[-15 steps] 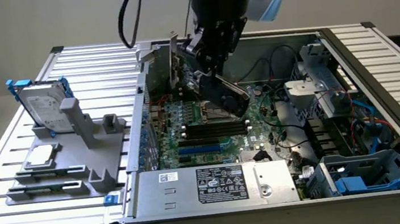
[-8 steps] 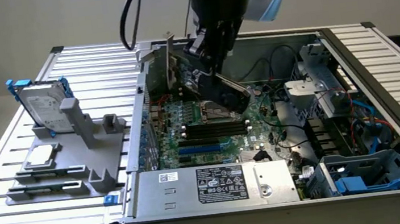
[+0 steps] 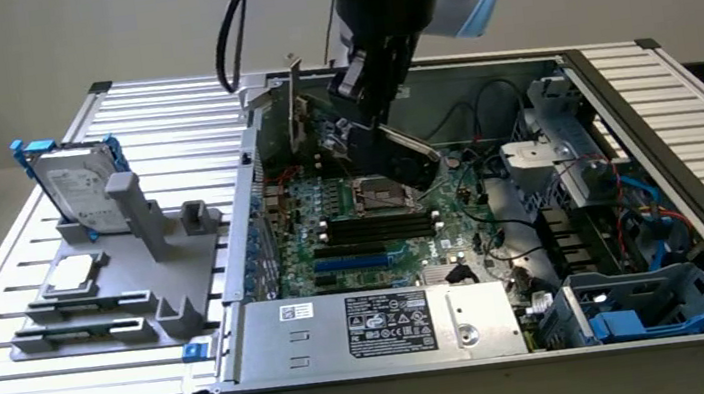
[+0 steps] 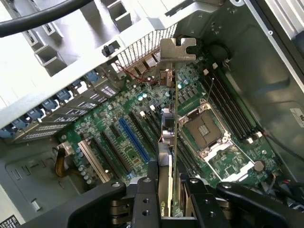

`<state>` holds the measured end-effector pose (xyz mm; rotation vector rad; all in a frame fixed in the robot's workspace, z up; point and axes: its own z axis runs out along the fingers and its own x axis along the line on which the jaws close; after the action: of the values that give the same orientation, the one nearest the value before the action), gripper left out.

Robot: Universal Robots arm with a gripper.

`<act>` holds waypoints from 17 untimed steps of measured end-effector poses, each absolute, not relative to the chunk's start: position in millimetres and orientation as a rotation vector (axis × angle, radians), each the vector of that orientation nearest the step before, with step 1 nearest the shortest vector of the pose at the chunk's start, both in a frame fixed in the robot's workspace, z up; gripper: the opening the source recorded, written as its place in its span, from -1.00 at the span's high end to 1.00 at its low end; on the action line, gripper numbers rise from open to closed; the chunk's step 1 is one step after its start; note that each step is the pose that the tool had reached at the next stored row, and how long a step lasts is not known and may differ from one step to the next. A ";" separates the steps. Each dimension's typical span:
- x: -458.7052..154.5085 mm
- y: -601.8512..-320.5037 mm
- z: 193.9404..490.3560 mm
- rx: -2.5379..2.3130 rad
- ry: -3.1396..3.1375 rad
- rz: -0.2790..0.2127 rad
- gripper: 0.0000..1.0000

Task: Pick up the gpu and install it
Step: 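Insert the gpu into the slot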

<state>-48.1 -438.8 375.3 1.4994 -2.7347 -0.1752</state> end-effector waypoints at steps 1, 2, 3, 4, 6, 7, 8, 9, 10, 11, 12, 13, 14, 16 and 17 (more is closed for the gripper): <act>-48.1 -438.9 375.2 1.523 -2.726 -0.172 0.48; -48.1 -438.9 375.3 1.549 -2.716 -0.167 0.48; -48.1 -439.0 375.3 1.573 -2.707 -0.163 0.48; -48.1 -439.0 375.3 1.598 -2.696 -0.159 0.48; -48.1 -439.1 375.3 1.650 -2.672 -0.153 0.48; -48.1 -439.1 375.3 1.675 -2.659 -0.150 0.48; -48.1 -439.1 375.3 1.701 -2.644 -0.148 0.48; -48.1 -439.0 375.2 1.726 -2.630 -0.145 0.48; -48.1 -439.0 375.2 1.750 -2.615 -0.143 0.48; -48.1 -439.0 375.1 1.776 -2.600 -0.141 0.48; -48.1 -439.0 374.9 1.799 -2.584 -0.140 0.48; -48.1 -439.0 374.8 1.823 -2.568 -0.139 0.48; -48.1 -439.0 374.7 1.846 -2.551 -0.138 0.48; -48.1 -439.1 374.5 1.893 -2.518 -0.136 0.48; -48.1 -439.1 374.4 1.915 -2.502 -0.135 0.48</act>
<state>-48.1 -439.1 374.4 1.9146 -2.5021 -0.1348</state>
